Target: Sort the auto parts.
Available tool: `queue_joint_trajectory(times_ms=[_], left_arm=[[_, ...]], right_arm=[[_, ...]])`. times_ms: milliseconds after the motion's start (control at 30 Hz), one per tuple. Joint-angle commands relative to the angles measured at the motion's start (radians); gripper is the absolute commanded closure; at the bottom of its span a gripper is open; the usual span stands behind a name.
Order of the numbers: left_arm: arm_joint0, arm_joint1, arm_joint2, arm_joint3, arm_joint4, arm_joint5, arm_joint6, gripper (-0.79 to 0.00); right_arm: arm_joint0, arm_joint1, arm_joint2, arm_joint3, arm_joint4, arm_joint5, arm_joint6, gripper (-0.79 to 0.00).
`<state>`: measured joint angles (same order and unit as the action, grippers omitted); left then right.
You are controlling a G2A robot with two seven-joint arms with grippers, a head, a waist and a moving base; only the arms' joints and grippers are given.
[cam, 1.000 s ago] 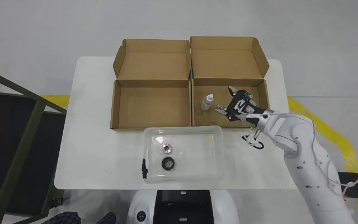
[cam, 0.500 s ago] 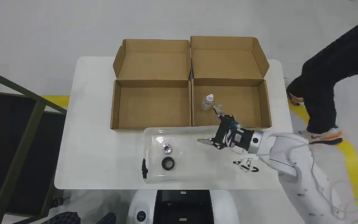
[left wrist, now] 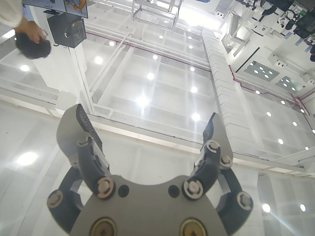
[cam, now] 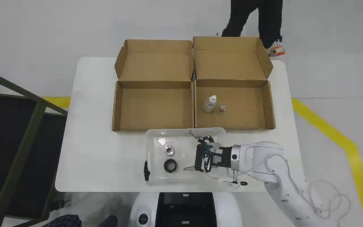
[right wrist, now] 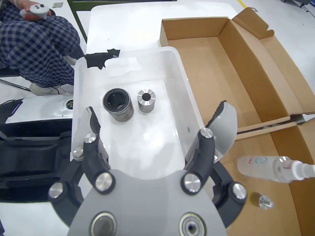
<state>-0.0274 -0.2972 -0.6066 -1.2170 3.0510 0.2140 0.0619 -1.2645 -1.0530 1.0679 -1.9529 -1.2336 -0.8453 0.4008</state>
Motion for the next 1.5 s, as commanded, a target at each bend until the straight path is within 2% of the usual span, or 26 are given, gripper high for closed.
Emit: queue_joint_trajectory(times_ms=[0,67,267,367,467,600,1467], left_arm=[[0.000,0.000,0.000,0.000,0.000,0.000,0.000,-0.785],[0.000,0.000,0.000,0.000,0.000,0.000,0.000,-0.785],[0.000,0.000,0.000,0.000,0.000,0.000,0.000,-0.785],[0.000,0.000,0.000,0.000,0.000,0.000,0.000,-0.785],[0.000,0.000,0.000,0.000,0.000,0.000,0.000,-0.785],[0.000,0.000,0.000,0.000,0.000,0.000,0.000,-0.785],[0.000,0.000,0.000,0.000,0.000,0.000,0.000,-0.785]], right_arm=[[0.004,-0.001,-0.014,0.017,-0.015,-0.001,0.000,-0.736],[0.007,-0.002,-0.029,0.031,-0.025,-0.014,0.000,-0.696],[0.020,-0.002,-0.073,0.057,-0.069,-0.068,-0.014,-0.671],[0.028,-0.005,-0.093,0.073,-0.086,-0.074,-0.026,-0.625],[0.043,-0.008,-0.114,0.096,-0.100,-0.076,-0.042,-0.616],[0.067,-0.014,-0.139,0.132,-0.116,-0.071,-0.061,-0.548],[0.158,-0.054,-0.289,0.230,-0.155,-0.049,-0.123,-0.545]])
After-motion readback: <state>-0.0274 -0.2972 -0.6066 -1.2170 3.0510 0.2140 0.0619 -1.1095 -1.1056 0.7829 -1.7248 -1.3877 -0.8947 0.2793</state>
